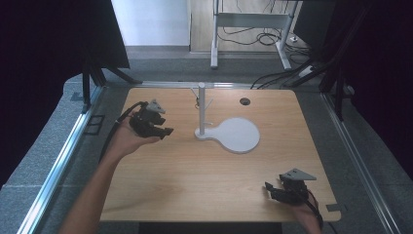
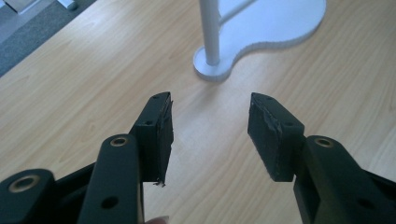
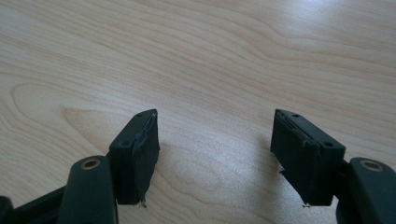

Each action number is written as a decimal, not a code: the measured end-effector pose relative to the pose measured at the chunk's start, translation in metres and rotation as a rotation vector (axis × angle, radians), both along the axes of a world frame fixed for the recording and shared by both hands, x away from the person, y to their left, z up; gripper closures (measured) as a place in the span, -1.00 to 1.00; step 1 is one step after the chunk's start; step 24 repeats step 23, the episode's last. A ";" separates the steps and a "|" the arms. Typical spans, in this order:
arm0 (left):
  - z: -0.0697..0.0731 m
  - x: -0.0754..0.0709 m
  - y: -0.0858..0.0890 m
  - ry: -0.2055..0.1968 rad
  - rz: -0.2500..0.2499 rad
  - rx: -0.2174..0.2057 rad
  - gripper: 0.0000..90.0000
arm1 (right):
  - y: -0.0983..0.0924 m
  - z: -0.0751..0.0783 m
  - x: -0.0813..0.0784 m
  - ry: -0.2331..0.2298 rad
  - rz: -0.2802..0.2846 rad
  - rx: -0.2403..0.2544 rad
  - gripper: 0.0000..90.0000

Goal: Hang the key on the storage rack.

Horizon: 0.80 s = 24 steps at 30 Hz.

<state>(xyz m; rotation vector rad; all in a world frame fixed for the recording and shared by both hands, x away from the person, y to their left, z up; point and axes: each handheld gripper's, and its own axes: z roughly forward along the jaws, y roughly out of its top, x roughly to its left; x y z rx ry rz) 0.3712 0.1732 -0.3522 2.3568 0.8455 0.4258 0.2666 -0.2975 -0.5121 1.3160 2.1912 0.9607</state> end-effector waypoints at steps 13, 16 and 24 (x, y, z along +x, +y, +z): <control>-0.031 -0.045 0.007 0.018 -0.057 -0.014 0.11 | 0.005 -0.002 0.000 0.006 0.018 -0.013 -0.27; -0.036 -0.050 0.011 0.024 -0.047 -0.025 0.11 | 0.006 -0.002 0.000 0.005 0.021 -0.014 -0.27; -0.042 -0.053 0.015 0.031 -0.039 -0.031 0.10 | 0.005 0.000 0.000 -0.005 0.013 -0.007 -0.27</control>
